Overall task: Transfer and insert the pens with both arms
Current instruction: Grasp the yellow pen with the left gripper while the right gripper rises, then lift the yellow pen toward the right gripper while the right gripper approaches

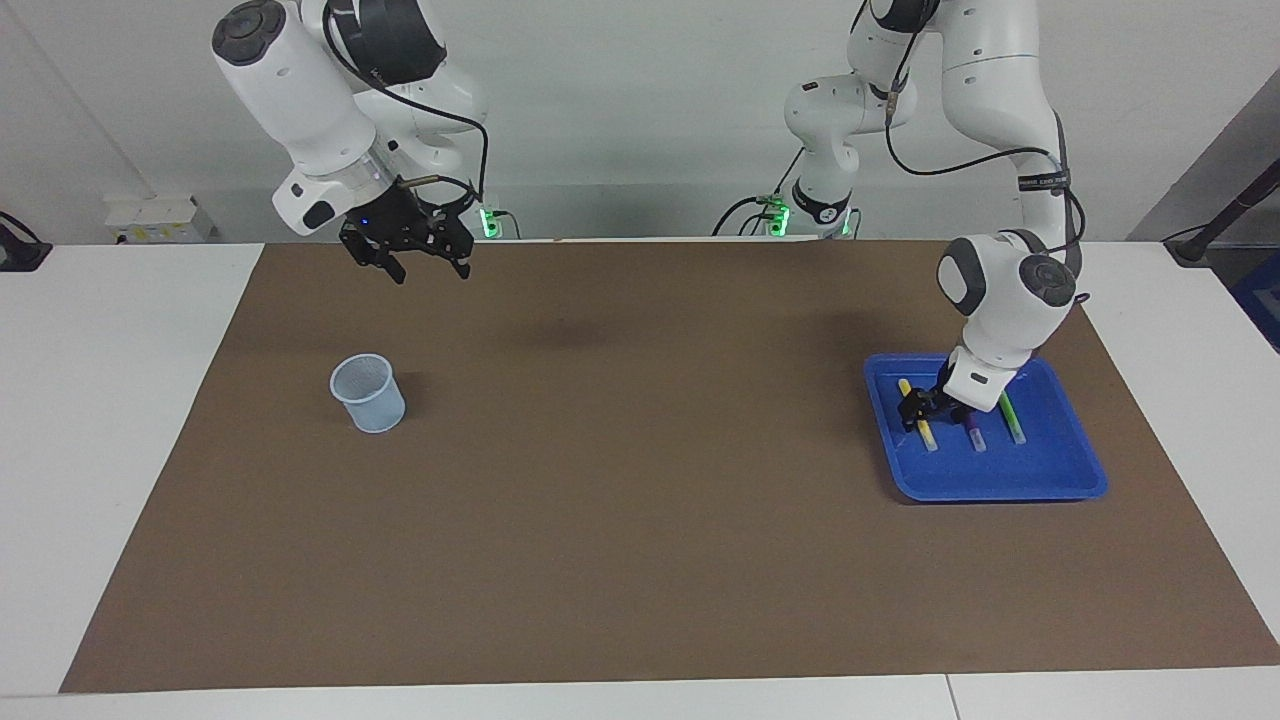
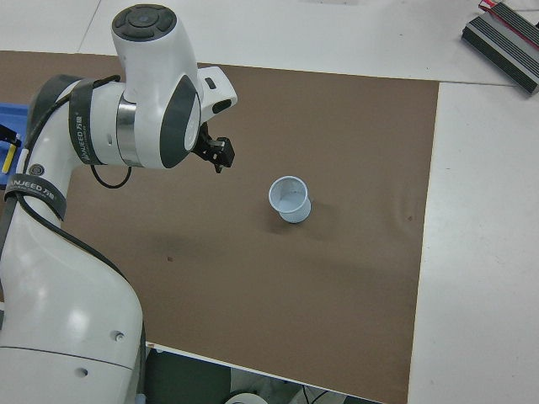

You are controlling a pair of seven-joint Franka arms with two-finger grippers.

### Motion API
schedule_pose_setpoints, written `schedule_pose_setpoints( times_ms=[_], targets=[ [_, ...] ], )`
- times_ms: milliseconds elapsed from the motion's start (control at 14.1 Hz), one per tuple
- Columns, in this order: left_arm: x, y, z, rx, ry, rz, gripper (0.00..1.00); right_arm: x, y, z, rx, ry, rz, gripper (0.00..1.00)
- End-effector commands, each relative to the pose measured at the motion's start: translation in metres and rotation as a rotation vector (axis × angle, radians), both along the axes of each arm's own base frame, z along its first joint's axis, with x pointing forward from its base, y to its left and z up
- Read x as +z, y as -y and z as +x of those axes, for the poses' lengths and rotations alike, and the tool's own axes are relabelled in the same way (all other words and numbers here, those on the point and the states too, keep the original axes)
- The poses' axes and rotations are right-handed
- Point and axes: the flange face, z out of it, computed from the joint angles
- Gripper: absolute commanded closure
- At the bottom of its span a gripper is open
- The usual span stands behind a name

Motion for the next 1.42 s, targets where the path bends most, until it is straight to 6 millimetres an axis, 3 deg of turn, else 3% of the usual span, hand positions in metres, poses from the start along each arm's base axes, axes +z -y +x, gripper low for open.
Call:
schedule_pose_setpoints(
  times_ms=[0,284,497,568,781,1066,1350],
  targets=[
    [-0.004,0.002,-0.004,0.020,0.015,-0.006,0.21,-0.003,-0.001,-0.006,-0.037,0.018,0.031,0.00],
    [-0.004,0.002,-0.004,0.018,0.015,-0.006,0.67,-0.006,-0.008,-0.006,-0.129,0.004,0.082,0.00],
    [-0.005,0.002,-0.004,0.020,0.018,-0.006,1.00,-0.003,-0.033,-0.007,-0.185,-0.003,0.114,0.00],
    [-0.005,0.002,-0.004,0.023,0.019,-0.006,1.00,-0.003,-0.049,-0.009,-0.239,-0.013,0.116,0.00],
    [-0.004,0.009,-0.003,0.037,0.021,-0.007,1.00,-0.007,-0.071,-0.011,-0.332,-0.014,0.137,0.00],
    [0.004,0.027,0.003,0.099,0.012,-0.013,1.00,-0.008,-0.074,-0.013,-0.350,-0.040,0.178,0.00],
    [0.047,0.042,0.026,0.204,-0.041,-0.019,1.00,-0.008,-0.078,-0.012,-0.425,-0.074,0.250,0.00]
  ],
)
